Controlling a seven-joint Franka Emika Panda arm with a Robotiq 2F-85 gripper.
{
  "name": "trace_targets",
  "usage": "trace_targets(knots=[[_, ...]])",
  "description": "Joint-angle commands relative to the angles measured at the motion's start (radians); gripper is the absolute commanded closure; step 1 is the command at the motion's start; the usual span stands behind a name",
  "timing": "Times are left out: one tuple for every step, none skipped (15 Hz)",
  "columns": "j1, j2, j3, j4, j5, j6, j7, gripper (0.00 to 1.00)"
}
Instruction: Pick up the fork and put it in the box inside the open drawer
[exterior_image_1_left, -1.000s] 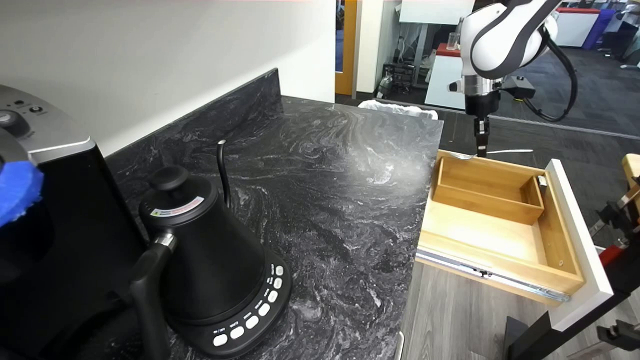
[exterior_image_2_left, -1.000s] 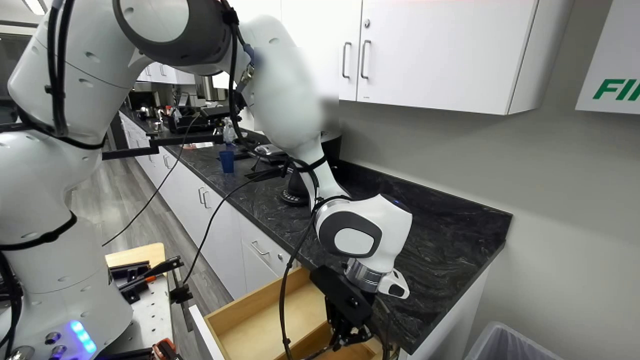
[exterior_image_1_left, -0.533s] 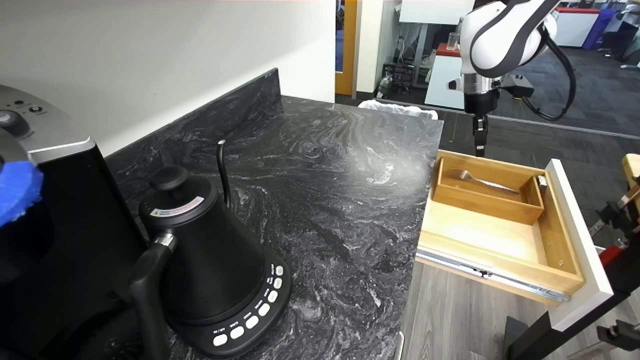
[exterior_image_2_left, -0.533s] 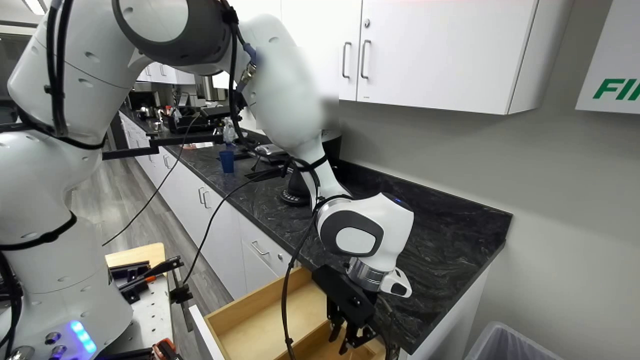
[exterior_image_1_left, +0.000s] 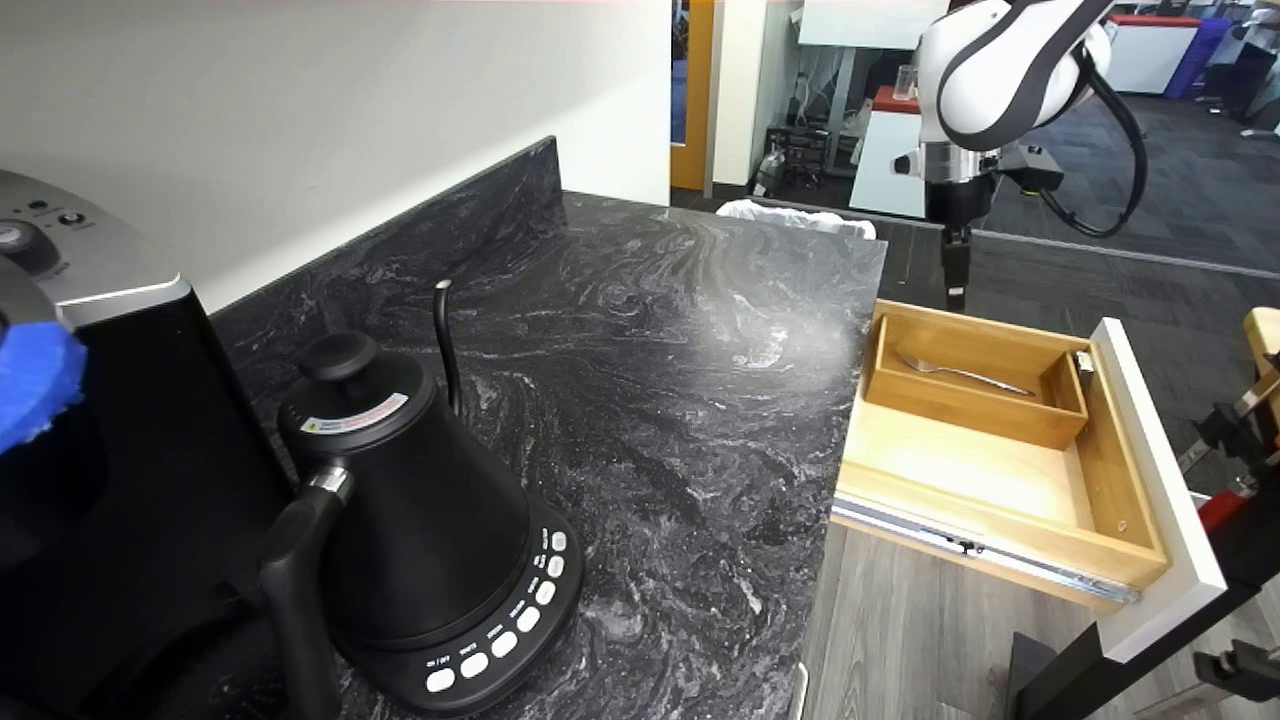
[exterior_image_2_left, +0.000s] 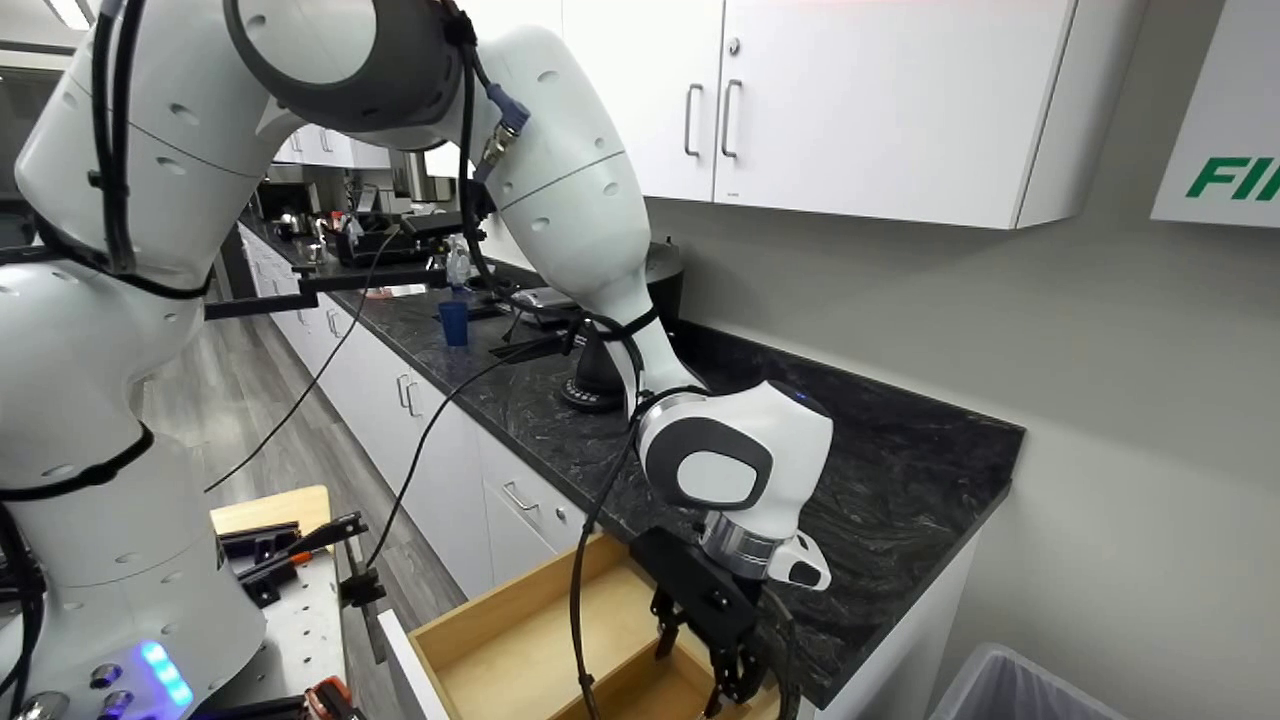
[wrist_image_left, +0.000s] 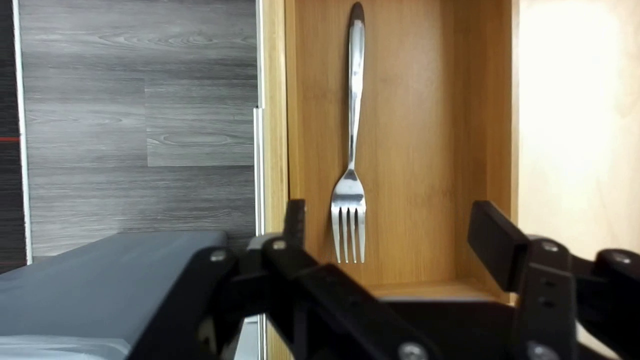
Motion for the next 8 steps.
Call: trace_targets(knots=[[-0.01, 0.0, 0.01, 0.003, -0.011, -0.002, 0.007, 0.09], [-0.01, 0.001, 0.011, 0.003, -0.011, -0.002, 0.007, 0.04], [-0.01, 0.001, 0.011, 0.003, -0.011, -0.002, 0.007, 0.0], [-0.01, 0.001, 0.011, 0.003, -0.011, -0.002, 0.007, 0.0], [-0.01, 0.001, 0.011, 0.003, -0.011, -0.002, 0.007, 0.0], [-0.01, 0.001, 0.011, 0.003, -0.011, -0.002, 0.007, 0.0], [-0.01, 0.001, 0.011, 0.003, -0.011, -0.002, 0.007, 0.0], [-0.01, 0.001, 0.011, 0.003, -0.011, -0.002, 0.007, 0.0]])
